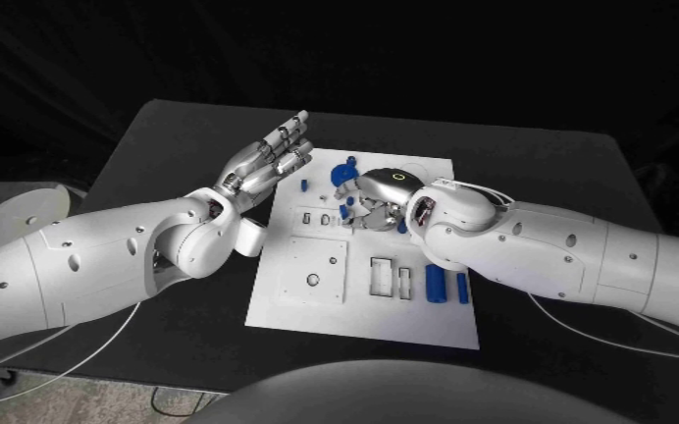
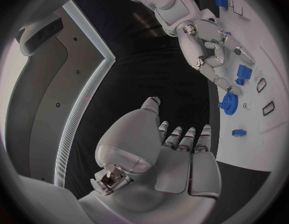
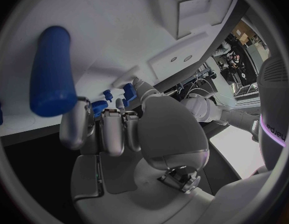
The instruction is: Assemble the parts on the task board
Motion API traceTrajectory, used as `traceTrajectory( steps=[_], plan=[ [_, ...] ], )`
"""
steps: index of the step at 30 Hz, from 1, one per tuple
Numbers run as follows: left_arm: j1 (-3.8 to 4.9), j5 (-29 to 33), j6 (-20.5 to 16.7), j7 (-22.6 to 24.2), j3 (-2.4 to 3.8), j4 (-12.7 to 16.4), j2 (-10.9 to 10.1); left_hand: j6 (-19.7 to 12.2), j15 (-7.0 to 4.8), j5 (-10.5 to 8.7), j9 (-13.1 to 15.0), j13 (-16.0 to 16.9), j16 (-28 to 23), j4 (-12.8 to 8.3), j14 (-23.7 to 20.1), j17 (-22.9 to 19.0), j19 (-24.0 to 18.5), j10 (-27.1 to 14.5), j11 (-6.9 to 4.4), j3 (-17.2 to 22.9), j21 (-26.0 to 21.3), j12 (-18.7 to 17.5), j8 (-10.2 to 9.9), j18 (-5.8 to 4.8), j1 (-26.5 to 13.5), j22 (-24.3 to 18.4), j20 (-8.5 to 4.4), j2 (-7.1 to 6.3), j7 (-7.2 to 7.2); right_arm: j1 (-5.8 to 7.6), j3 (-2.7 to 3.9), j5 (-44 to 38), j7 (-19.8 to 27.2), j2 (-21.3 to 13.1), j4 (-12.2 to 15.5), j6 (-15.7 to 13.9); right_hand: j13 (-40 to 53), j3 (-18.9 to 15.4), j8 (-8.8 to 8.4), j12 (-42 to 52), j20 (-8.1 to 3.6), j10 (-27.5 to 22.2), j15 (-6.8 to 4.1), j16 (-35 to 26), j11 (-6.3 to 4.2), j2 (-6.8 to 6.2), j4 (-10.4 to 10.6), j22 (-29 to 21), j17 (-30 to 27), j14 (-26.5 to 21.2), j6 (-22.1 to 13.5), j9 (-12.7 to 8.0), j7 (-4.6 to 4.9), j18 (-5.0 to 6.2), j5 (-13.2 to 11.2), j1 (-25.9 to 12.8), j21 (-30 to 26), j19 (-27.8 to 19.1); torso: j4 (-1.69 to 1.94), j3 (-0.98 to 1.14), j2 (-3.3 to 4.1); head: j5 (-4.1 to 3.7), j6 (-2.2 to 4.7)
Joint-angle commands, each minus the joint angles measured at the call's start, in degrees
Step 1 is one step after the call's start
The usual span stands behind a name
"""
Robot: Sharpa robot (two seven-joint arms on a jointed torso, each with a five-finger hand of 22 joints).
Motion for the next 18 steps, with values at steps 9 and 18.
traceTrajectory(
  steps=[9, 18],
  plan=[
    [0.09, -3.1, -5.7, 2.2, 0.09, 1.7, -1.6, 1.6, -3.77, 0.81, 0.3, -0.1, -0.2, -1.7, -0.4, -0.1, -0.8, 0.1, -0.71, 0.3, -0.7, -0.3, 0.5, 0.38, 1.1, -0.4, -0.58, -1.67, 2.47, 1.95, -0.03, -0.1, 4.4, -3.8, 4.7, -12.4, 10.5, -2.7, -1.62, -1.0, 0.12, 2.4, 0.00, 0.0, 0.12, -1.57, 3.3, 7.2, 3.9, 3.5, -1.6, -3.1, -0.21, 0.93, -3.1, 0.1, -0.1, 0.4, -0.34, 0.08, 0.14, 0.29, 0.01],
    [4.55, -11.0, -14.4, -0.8, 0.58, 6.8, -6.1, 5.1, 0.00, -14.87, 0.7, 3.4, 5.2, 4.1, 7.5, 2.6, 6.1, 12.8, 5.95, -4.2, 4.2, 5.8, 1.1, 0.44, -1.8, 2.1, 0.64, -4.65, 3.22, 8.80, 0.04, 9.0, 7.7, -12.7, 12.3, -17.0, 10.9, -3.0, 0.69, -0.6, 0.31, 2.9, 0.31, 0.5, 0.62, -0.62, 6.5, 7.9, 4.3, 3.7, 3.8, -4.0, 0.53, 0.68, -3.6, 2.1, 0.7, 1.0, -0.94, 0.74, -0.39, 1.50, 0.01]
  ],
)
